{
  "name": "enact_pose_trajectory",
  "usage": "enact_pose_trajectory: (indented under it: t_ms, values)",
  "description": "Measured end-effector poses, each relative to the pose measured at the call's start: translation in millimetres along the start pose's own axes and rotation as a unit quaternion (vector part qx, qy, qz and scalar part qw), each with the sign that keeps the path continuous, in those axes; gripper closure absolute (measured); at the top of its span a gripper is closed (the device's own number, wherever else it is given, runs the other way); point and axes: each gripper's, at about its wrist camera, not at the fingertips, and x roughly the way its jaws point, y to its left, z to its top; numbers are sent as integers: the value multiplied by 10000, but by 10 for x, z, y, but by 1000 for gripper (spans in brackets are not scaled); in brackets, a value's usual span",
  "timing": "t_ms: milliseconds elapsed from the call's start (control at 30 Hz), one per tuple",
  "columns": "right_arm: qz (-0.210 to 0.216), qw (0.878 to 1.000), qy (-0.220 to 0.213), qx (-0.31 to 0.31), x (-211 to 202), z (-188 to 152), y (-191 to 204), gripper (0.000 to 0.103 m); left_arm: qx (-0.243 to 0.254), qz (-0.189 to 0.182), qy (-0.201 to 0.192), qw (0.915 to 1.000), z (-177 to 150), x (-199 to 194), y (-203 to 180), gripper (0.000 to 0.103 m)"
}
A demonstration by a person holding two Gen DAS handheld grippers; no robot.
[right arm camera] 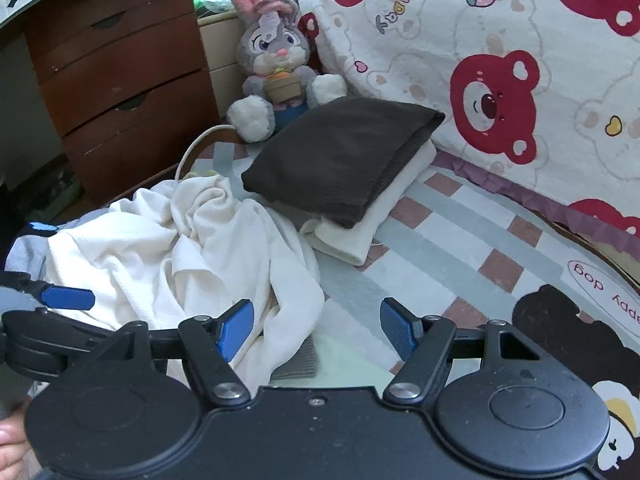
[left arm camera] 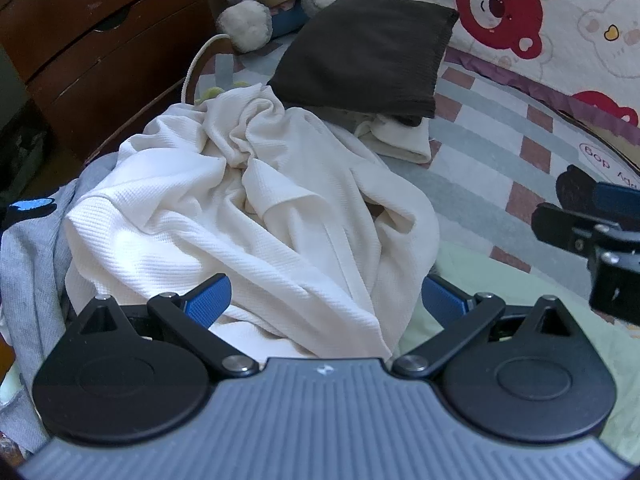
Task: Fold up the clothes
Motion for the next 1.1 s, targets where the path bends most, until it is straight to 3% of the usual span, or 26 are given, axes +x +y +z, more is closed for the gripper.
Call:
enact_pose_trajectory:
  t_ms: [100, 200, 367, 1100]
  values:
    - [-35, 10000, -31, -3, 14, 18, -49, 29, -29, -13, -78, 10000, 3, 1, 14, 0]
    - [-281, 9991, -135, -293, 13, -43, 142, 29, -41, 7, -126, 9999, 2, -41, 32, 0]
    - [-53, 9999, 29, -93, 10, -5, 19, 29, -87, -12, -81, 9999, -9, -47, -43, 0]
    - [-39, 9998, 141, -101, 35, -31, 67, 29, -95, 21, 2, 10000, 4, 3, 55, 0]
